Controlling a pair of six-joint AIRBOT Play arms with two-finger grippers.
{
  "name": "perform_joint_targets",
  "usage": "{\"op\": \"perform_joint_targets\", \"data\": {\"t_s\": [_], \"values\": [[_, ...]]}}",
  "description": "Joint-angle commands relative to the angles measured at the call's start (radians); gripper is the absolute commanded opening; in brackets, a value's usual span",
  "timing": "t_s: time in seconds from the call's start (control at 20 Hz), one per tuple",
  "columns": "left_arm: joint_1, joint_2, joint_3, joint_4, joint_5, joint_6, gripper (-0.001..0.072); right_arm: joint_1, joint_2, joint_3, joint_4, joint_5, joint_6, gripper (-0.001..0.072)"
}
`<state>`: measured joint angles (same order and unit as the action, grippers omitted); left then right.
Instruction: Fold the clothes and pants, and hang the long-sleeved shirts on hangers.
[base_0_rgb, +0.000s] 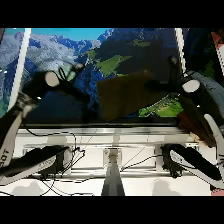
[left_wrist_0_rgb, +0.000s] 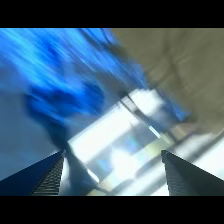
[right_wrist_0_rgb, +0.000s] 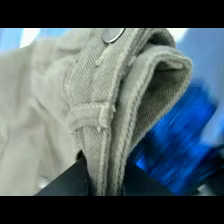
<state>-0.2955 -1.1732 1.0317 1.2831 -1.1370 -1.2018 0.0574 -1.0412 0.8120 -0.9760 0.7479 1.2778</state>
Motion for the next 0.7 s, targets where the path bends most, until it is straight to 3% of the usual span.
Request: {"op": "perform_joint_targets", "data": {"t_s": [0.0,0.25,0.45,0.65], "values": [[0.065,0.063,0.171,0.109,0.001,-0.007,0.0681,-0.034,0.088,0.187,-0.389,0.011,0.323,0.0045],[0.146,0.219,0.223,0.113,0.031,-0.007,0.0681,-0.357,0.179,0.391,-0.583,0.346,0.576,0.0045],[0.150,0.304,0.223,0.116,0.072,-0.006,0.0681,-0.716,0.218,0.462,-0.599,0.618,0.726,0.0045],[0.150,0.313,0.222,0.116,0.095,-0.006,0.0681,-0.985,0.241,0.463,-0.600,0.760,0.757,0.0045]]}}
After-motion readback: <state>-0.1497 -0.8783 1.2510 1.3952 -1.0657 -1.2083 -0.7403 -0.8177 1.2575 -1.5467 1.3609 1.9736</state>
